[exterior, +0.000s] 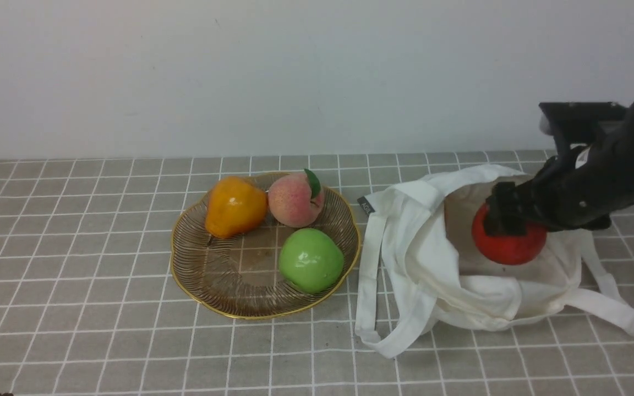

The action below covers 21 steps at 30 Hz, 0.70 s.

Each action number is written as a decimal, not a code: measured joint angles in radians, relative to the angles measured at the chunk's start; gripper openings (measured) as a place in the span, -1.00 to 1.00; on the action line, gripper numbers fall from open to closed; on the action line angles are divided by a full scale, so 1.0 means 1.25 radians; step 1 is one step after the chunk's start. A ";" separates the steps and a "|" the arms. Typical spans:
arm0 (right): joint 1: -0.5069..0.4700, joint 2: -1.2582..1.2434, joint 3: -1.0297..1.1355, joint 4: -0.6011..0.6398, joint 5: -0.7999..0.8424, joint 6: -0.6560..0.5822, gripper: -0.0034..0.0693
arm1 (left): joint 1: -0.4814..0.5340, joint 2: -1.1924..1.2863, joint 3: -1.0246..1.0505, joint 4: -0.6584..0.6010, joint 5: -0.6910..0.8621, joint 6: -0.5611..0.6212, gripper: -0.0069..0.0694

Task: Take the fruit out of the bag on the grey coffee tablecloth and place them on the plate.
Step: 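Reach into the cloth bag and grasp a fruit inside it with the right gripper, then move the fruit from the bag and place it onto the plate with the right gripper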

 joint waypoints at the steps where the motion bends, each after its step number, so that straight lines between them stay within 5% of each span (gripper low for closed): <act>1: 0.000 -0.022 0.000 0.000 0.019 0.000 0.75 | 0.000 0.000 0.000 0.000 0.000 0.000 -0.84; 7: 0.000 -0.184 0.001 0.063 0.063 -0.022 0.75 | 0.000 0.000 0.000 0.000 0.000 0.000 -0.84; 10: 0.028 -0.222 0.001 0.182 0.027 -0.102 0.75 | 0.000 0.000 0.000 0.000 0.000 0.000 -0.84; 18: 0.221 -0.087 0.001 0.534 -0.170 -0.436 0.75 | 0.000 0.000 0.000 0.000 0.000 0.000 -0.84; 21: 0.302 0.028 0.001 0.685 -0.338 -0.615 0.75 | 0.000 0.000 0.000 0.000 0.000 0.000 -0.84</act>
